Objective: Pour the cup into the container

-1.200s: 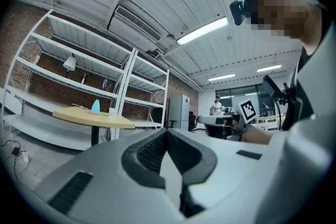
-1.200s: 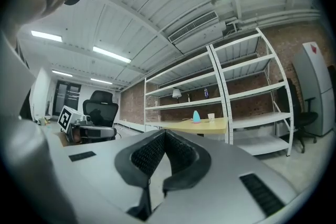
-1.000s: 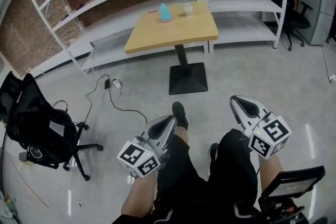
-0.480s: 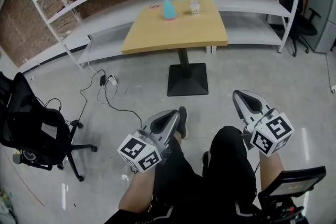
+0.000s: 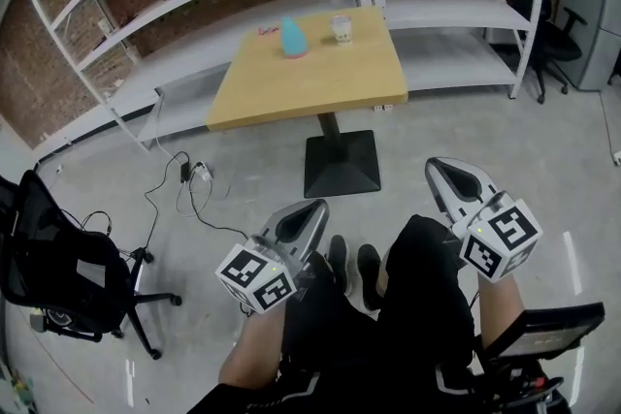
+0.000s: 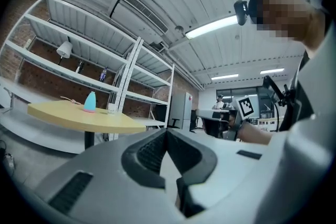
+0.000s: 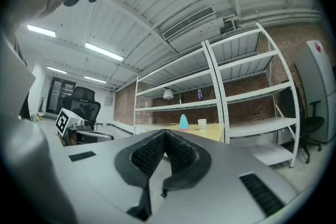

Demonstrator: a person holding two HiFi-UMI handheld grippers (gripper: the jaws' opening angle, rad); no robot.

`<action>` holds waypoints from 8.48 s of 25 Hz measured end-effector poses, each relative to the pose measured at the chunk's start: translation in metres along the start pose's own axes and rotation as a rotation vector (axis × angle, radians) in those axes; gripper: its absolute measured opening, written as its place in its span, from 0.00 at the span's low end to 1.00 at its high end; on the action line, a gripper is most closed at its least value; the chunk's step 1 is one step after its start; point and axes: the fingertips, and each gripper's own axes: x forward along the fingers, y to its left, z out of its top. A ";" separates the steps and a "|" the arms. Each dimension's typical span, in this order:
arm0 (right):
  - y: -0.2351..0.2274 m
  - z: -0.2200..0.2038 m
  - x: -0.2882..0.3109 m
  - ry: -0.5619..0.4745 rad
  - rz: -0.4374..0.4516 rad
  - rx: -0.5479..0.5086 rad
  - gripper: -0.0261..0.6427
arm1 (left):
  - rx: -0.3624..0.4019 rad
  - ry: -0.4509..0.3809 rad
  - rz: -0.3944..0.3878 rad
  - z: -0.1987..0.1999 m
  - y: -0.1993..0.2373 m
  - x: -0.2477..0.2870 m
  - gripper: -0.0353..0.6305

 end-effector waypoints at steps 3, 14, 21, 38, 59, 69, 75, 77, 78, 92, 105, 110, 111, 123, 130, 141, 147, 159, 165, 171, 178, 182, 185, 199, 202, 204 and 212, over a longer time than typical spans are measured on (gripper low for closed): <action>-0.022 0.001 0.014 -0.003 -0.010 -0.002 0.03 | 0.004 0.016 -0.013 0.000 0.010 0.024 0.05; -0.080 -0.001 0.115 0.006 0.024 -0.011 0.03 | 0.029 0.000 0.007 0.025 0.099 0.099 0.05; -0.124 0.014 0.191 -0.016 0.023 -0.016 0.03 | 0.047 -0.010 0.030 0.050 0.164 0.144 0.05; -0.197 0.023 0.383 0.043 0.018 -0.024 0.20 | 0.023 -0.070 0.064 0.102 0.331 0.225 0.05; -0.285 -0.046 0.528 0.315 -0.017 -0.001 0.54 | 0.011 -0.029 0.118 0.111 0.431 0.275 0.05; -0.291 -0.072 0.552 0.387 0.007 -0.004 0.54 | 0.039 0.006 0.130 0.104 0.446 0.295 0.05; -0.294 -0.075 0.563 0.390 0.005 -0.004 0.54 | 0.028 0.005 0.133 0.102 0.451 0.295 0.05; -0.293 -0.075 0.565 0.387 0.010 -0.004 0.54 | 0.026 0.001 0.137 0.102 0.453 0.293 0.05; -0.293 -0.075 0.566 0.381 0.009 -0.004 0.54 | 0.025 -0.001 0.138 0.102 0.454 0.293 0.05; -0.294 -0.072 0.564 0.360 -0.002 0.014 0.52 | 0.008 -0.011 0.137 0.101 0.457 0.290 0.05; -0.290 -0.042 0.568 0.346 0.023 -0.026 0.51 | 0.000 -0.030 0.152 0.108 0.466 0.288 0.05; -0.270 -0.013 0.578 0.327 0.045 -0.087 0.51 | 0.014 -0.034 0.158 0.114 0.471 0.280 0.05; -0.266 -0.009 0.580 0.325 0.053 -0.096 0.51 | 0.017 -0.038 0.162 0.116 0.472 0.279 0.05; -0.199 0.018 0.618 0.387 0.178 -0.321 0.51 | 0.017 -0.046 0.193 0.134 0.500 0.264 0.05; -0.190 0.020 0.630 0.457 0.158 -0.513 0.51 | 0.056 0.003 0.185 0.131 0.503 0.272 0.05; -0.189 0.016 0.634 0.537 0.117 -0.739 0.51 | 0.111 0.051 0.130 0.124 0.483 0.303 0.05; -0.189 0.013 0.639 0.558 0.103 -0.830 0.51 | 0.098 0.067 0.115 0.113 0.478 0.308 0.05; -0.190 0.012 0.647 0.609 0.044 -1.032 0.51 | 0.073 0.065 0.082 0.104 0.470 0.308 0.05; -0.188 0.015 0.650 0.617 0.031 -1.093 0.51 | 0.072 0.062 0.072 0.105 0.469 0.309 0.05; -0.187 0.015 0.651 0.614 0.023 -1.119 0.51 | 0.069 0.064 0.067 0.103 0.468 0.309 0.05; -0.186 0.017 0.652 0.618 0.012 -1.171 0.51 | 0.067 0.065 0.059 0.103 0.466 0.310 0.05; -0.184 0.016 0.653 0.614 0.015 -1.191 0.51 | 0.072 0.075 0.060 0.101 0.466 0.309 0.05; -0.184 0.017 0.653 0.617 0.011 -1.209 0.51 | 0.070 0.071 0.063 0.102 0.467 0.308 0.05; -0.183 0.018 0.654 0.629 0.014 -1.255 0.51 | 0.070 0.072 0.057 0.103 0.466 0.309 0.05; -0.182 0.019 0.654 0.627 0.012 -1.266 0.51 | 0.068 0.072 0.058 0.102 0.466 0.309 0.05; -0.182 0.018 0.654 0.628 0.013 -1.271 0.51 | 0.067 0.073 0.058 0.102 0.466 0.309 0.05; -0.182 0.018 0.653 0.630 0.009 -1.284 0.51 | 0.065 0.074 0.055 0.100 0.466 0.308 0.05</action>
